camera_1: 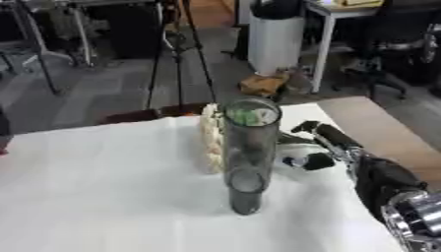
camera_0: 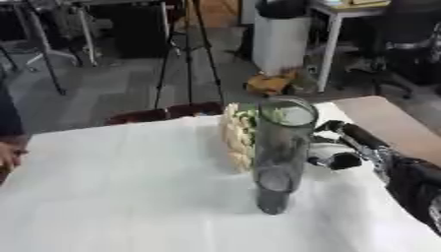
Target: Arrange flowers into the vase.
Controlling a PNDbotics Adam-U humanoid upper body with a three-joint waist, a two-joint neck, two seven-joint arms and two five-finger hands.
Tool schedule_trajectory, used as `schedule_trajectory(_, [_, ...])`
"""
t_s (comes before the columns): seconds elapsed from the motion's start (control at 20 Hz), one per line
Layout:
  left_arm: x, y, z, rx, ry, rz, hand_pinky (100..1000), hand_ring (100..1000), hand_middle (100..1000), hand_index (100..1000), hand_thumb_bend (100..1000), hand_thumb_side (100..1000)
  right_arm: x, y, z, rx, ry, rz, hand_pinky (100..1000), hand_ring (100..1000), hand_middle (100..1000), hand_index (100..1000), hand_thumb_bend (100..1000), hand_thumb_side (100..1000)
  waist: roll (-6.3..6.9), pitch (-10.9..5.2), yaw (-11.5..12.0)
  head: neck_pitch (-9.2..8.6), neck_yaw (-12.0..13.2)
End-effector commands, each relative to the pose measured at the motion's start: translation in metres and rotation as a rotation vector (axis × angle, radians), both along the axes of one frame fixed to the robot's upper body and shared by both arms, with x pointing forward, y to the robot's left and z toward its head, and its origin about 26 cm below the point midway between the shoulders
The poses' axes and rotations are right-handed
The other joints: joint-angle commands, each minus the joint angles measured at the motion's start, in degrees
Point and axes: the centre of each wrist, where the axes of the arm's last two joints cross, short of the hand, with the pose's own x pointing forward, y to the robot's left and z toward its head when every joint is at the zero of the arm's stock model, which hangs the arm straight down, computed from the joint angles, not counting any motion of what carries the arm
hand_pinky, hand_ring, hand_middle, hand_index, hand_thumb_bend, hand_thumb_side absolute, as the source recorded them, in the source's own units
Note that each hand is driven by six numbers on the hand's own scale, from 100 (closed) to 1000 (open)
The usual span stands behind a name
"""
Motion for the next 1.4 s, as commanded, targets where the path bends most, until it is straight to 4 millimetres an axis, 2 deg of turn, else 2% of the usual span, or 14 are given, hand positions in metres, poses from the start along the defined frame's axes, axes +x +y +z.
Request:
schedule_trajectory(0.05, [0.0, 0.006, 0.011, 0.02, -0.044, 0.019, 565, 477, 532, 923, 707, 793, -0.008, -0.019, 0.018, 0.003, -0.095, 0.004, 833, 850, 779, 835, 588, 510, -1.18, -0.36, 0.5, -0.34, -0.4])
schedule_trajectory(0.2, [-0.001, 0.01, 0.013, 0.015, -0.06, 0.047, 564, 477, 531, 922, 708, 791, -0.013, -0.024, 0.017, -0.001, -0.101, -0.001, 834, 851, 779, 835, 586, 508, -1.55, -0.09, 1.3, 0.24, -0.8])
schedule_trajectory(0.4, [-0.003, 0.012, 0.013, 0.012, -0.065, 0.069, 565, 477, 532, 922, 706, 793, -0.015, -0.027, 0.017, -0.013, -0.106, 0.004, 836, 852, 779, 836, 586, 511, -1.47, 0.5, 1.9, 0.15, -1.1])
schedule_trajectory(0.8, [-0.003, 0.012, 0.014, 0.009, -0.064, 0.07, 565, 477, 532, 923, 704, 794, -0.018, -0.028, 0.014, -0.033, -0.103, -0.01, 832, 849, 778, 834, 587, 516, -0.88, 1.31, 0.8, -0.11, -1.0])
schedule_trajectory(1.2, [-0.004, 0.011, 0.011, -0.002, -0.053, 0.07, 566, 477, 532, 927, 703, 800, -0.017, -0.031, 0.023, -0.041, -0.141, 0.005, 828, 845, 776, 833, 592, 508, -0.47, 2.62, 0.8, 0.09, -1.3])
schedule_trajectory(1.3, [-0.004, 0.01, 0.01, -0.004, -0.051, 0.068, 566, 477, 533, 928, 703, 802, -0.016, -0.032, 0.024, -0.043, -0.147, 0.005, 810, 821, 770, 832, 591, 507, -0.45, 2.85, 0.9, 0.07, -1.3])
schedule_trajectory(1.4, [-0.004, 0.01, 0.009, -0.005, -0.048, 0.068, 566, 477, 532, 928, 703, 803, -0.017, -0.033, 0.024, -0.044, -0.152, -0.001, 755, 776, 743, 821, 574, 501, -0.45, 3.05, 0.9, -0.08, -1.3])
